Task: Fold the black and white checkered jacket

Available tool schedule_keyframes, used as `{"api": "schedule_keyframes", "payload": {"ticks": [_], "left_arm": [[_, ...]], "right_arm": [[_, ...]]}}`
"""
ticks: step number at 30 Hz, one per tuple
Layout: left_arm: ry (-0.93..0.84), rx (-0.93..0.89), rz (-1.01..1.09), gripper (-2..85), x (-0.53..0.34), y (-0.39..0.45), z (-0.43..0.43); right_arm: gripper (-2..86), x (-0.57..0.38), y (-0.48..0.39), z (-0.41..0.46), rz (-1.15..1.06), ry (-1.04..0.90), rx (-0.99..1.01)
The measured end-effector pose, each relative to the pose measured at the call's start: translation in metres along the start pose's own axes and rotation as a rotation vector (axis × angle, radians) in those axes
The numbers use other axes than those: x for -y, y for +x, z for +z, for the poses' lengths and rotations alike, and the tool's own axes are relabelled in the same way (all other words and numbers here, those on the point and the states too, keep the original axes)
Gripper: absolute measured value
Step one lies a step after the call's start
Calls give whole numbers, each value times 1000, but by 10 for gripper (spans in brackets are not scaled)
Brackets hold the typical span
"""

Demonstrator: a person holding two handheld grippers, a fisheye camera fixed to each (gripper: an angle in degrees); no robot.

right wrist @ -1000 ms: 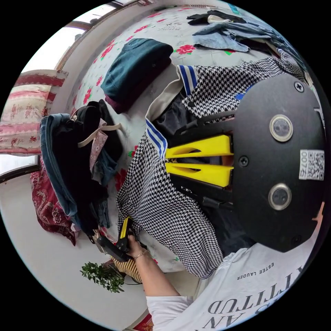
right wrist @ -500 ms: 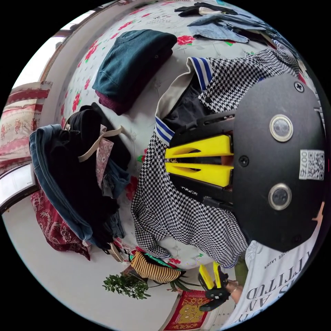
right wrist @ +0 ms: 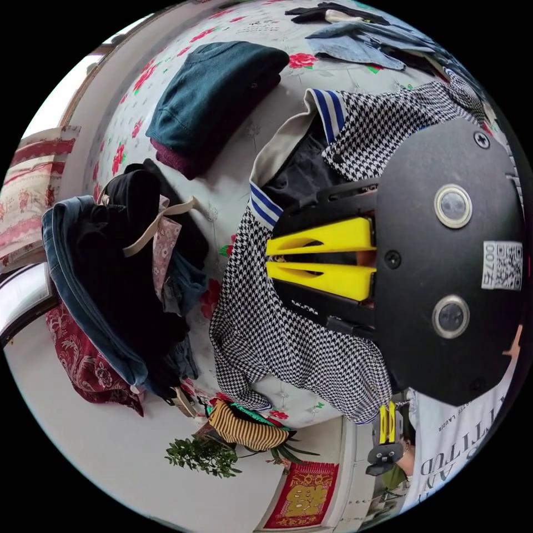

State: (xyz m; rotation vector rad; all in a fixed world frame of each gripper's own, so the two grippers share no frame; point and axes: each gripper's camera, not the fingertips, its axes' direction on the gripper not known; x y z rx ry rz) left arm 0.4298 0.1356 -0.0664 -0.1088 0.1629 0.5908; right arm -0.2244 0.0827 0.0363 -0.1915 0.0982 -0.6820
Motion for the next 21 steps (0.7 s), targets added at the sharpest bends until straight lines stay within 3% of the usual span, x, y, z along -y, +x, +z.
{"api": "schedule_keyframes", "payload": {"ticks": [7,10,16,21], "left_arm": [[233,-229,20,37,2,-7,-128],[159,-241,106,40,29,15,-94],[-202,-178,238,41,57,47,76],[-24,-315,139,38,33,-5,29]], "right_arm": [[0,7,29,-88,-64,157,-15],[2,-2,61,-102,-23,213,-191],[31,-52,123,-15,207,49,54],[73,-89,130,27,245,31,162]]}}
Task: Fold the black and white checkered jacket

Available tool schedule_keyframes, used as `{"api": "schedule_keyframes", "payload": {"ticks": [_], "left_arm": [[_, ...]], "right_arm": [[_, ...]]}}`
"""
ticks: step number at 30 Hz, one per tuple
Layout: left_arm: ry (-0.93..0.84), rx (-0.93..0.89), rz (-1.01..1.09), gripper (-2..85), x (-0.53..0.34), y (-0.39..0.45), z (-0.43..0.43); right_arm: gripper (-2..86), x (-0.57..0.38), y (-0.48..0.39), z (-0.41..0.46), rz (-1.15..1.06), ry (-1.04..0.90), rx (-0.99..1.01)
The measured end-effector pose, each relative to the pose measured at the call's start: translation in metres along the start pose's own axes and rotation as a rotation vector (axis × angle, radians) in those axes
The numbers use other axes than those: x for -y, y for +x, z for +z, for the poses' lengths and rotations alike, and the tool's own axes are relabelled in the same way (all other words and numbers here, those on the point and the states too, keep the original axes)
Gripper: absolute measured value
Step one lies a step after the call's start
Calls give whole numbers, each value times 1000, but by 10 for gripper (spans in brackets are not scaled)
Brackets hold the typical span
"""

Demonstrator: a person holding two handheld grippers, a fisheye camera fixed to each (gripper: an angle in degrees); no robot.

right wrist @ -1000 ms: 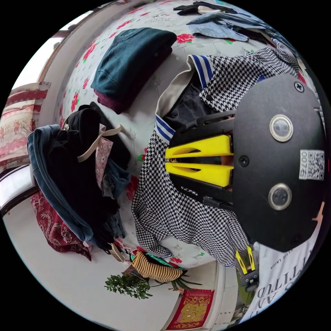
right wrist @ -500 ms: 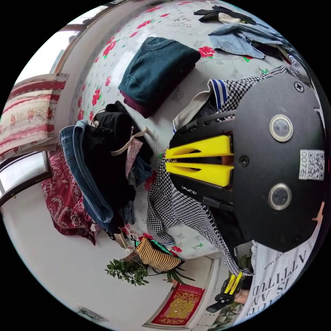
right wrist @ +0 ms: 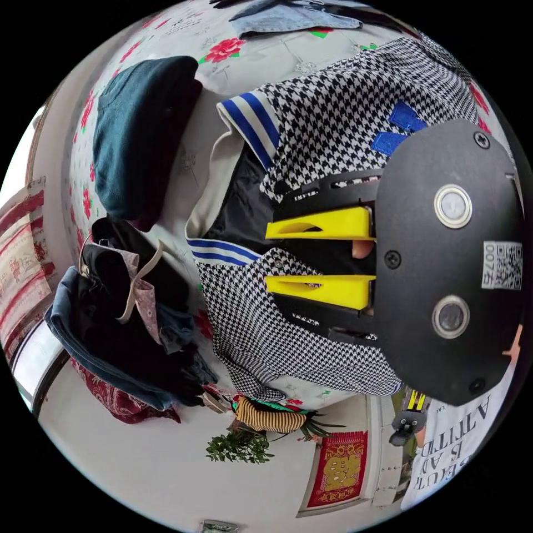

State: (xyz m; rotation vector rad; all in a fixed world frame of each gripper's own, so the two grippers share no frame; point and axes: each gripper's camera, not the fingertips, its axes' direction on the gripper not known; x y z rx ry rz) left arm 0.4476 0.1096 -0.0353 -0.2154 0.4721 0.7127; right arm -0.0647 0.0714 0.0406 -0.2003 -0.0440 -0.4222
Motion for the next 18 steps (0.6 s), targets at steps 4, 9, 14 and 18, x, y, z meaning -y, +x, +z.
{"api": "schedule_keyframes", "payload": {"ticks": [4,9,14,18], "left_arm": [[203,-146,-58,36,-34,-30,-64],[356,-218,-143,34,-61,-52,-97],[451,-261,-152,35,-69,-58,-122],[557,-312,-136,34,-77,-64,-150]], "right_arm": [[84,7,8,7,23,12,17],[100,16,2,13,13,-43,-46],[124,-13,3,10,54,-122,95],[145,-31,31,47,235,-219,381]]}}
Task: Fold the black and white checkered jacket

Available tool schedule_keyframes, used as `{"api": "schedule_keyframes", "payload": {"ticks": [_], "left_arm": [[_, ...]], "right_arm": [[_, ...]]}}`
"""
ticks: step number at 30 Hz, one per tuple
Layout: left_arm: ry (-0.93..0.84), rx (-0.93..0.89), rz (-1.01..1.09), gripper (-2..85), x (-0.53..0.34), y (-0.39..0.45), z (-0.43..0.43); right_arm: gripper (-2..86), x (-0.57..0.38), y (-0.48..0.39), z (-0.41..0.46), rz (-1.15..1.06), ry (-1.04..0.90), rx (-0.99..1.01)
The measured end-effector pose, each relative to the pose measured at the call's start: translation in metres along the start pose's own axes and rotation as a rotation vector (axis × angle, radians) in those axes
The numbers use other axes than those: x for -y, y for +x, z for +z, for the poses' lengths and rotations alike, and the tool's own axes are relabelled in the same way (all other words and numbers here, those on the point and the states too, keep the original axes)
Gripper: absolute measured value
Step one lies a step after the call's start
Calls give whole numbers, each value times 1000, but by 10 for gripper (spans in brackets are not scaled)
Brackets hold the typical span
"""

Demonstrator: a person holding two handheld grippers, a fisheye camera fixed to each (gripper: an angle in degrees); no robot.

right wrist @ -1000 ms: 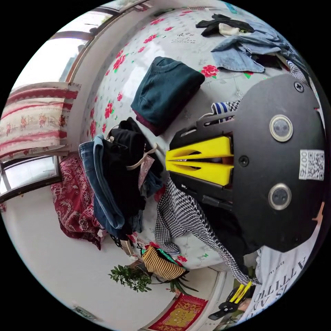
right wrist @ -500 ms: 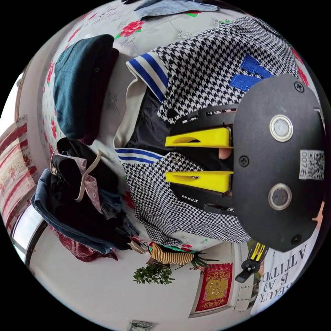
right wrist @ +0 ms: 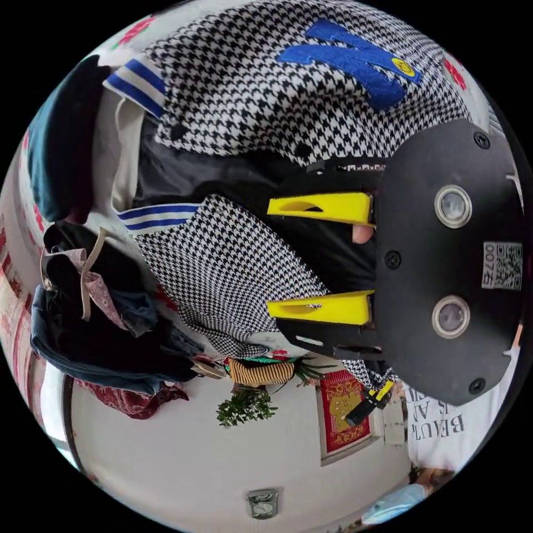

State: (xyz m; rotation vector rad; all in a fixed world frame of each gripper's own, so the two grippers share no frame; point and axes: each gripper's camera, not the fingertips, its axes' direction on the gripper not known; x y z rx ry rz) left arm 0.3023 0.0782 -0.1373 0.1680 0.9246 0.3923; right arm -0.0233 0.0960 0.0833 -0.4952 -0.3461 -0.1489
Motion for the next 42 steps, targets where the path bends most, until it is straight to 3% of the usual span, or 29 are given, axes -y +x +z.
{"api": "schedule_keyframes", "payload": {"ticks": [5,8,11,15,17,20,23,24,27,29,33,37,38,42], "left_arm": [[4,-15,62,36,1,9,-13],[-60,26,79,36,-4,16,-2],[-160,87,130,36,-8,29,18],[-291,109,212,37,-11,41,63],[-323,97,247,39,-16,35,105],[-493,123,239,47,-25,15,166],[-649,182,277,64,-41,17,197],[-637,179,292,64,-43,22,194],[-516,190,273,64,-48,34,153],[-357,310,221,61,-52,33,100],[-247,533,116,54,-66,7,44],[-539,701,138,51,-88,-40,88],[-518,712,152,48,-89,-43,92],[-531,686,37,28,-76,-53,95]], "right_arm": [[109,22,44,29,181,55,258],[55,28,28,10,129,198,316],[21,34,-27,-23,-98,247,180],[11,36,-102,-38,-382,300,-264],[15,45,-102,-19,-384,277,-406],[31,68,-46,42,-176,171,-579],[43,50,-37,45,-106,309,-603],[47,52,-38,44,-83,248,-567],[56,25,-66,20,-166,337,-535],[63,-3,-86,4,-229,378,-457],[74,-88,-137,22,-455,273,-389],[85,-149,-129,88,-408,69,-589],[91,-160,-117,109,-345,-29,-601],[101,-192,-152,94,-376,69,-633]]}}
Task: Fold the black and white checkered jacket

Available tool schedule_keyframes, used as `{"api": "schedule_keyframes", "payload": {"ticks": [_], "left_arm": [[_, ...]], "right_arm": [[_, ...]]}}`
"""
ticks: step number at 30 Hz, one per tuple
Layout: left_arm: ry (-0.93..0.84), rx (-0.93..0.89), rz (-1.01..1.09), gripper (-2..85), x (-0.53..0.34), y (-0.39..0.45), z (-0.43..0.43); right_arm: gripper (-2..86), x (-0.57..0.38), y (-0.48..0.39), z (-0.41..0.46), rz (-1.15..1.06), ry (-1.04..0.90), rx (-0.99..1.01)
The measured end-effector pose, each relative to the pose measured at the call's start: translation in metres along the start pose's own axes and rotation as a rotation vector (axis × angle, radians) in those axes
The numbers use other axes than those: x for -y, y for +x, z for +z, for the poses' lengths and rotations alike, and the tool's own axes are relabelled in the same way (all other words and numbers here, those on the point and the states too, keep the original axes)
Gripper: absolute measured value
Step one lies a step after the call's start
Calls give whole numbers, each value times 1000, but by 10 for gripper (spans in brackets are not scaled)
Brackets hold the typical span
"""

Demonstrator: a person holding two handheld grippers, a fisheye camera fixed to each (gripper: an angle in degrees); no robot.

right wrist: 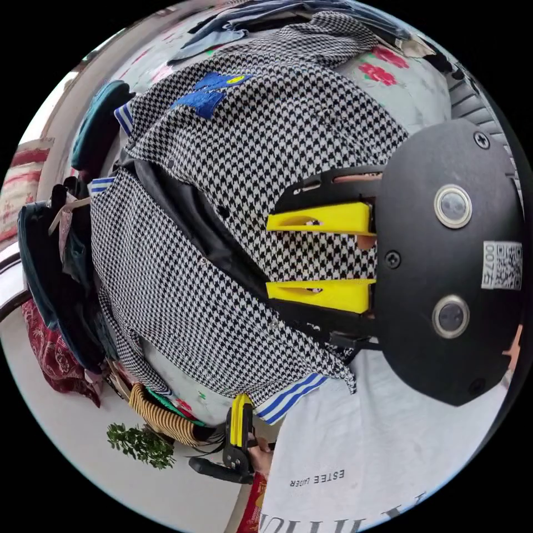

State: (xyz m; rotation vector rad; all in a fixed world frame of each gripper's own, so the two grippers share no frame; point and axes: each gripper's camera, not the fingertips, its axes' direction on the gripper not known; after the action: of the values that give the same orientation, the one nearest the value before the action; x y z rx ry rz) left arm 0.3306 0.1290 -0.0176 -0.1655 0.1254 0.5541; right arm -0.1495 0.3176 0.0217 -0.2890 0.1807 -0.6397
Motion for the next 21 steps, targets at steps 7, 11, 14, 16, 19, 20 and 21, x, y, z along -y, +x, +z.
{"api": "schedule_keyframes", "payload": {"ticks": [7,11,14,16,19,20,21], "left_arm": [[148,-33,208,-6,6,42,-31],[184,-204,406,11,43,85,-31],[155,-287,517,59,72,118,-13],[128,-365,576,92,87,135,-6],[110,-535,654,149,105,152,0],[123,-589,683,160,107,156,2],[137,-611,694,166,108,157,3]], "right_arm": [[89,-32,-32,28,-153,-198,-18],[37,-32,-28,12,-154,-115,-51],[14,-37,-8,-30,-131,-19,63],[8,-46,10,-63,-90,73,123],[4,-63,56,-105,49,227,317],[3,-69,74,-109,102,270,422],[3,-69,83,-102,121,266,491]]}}
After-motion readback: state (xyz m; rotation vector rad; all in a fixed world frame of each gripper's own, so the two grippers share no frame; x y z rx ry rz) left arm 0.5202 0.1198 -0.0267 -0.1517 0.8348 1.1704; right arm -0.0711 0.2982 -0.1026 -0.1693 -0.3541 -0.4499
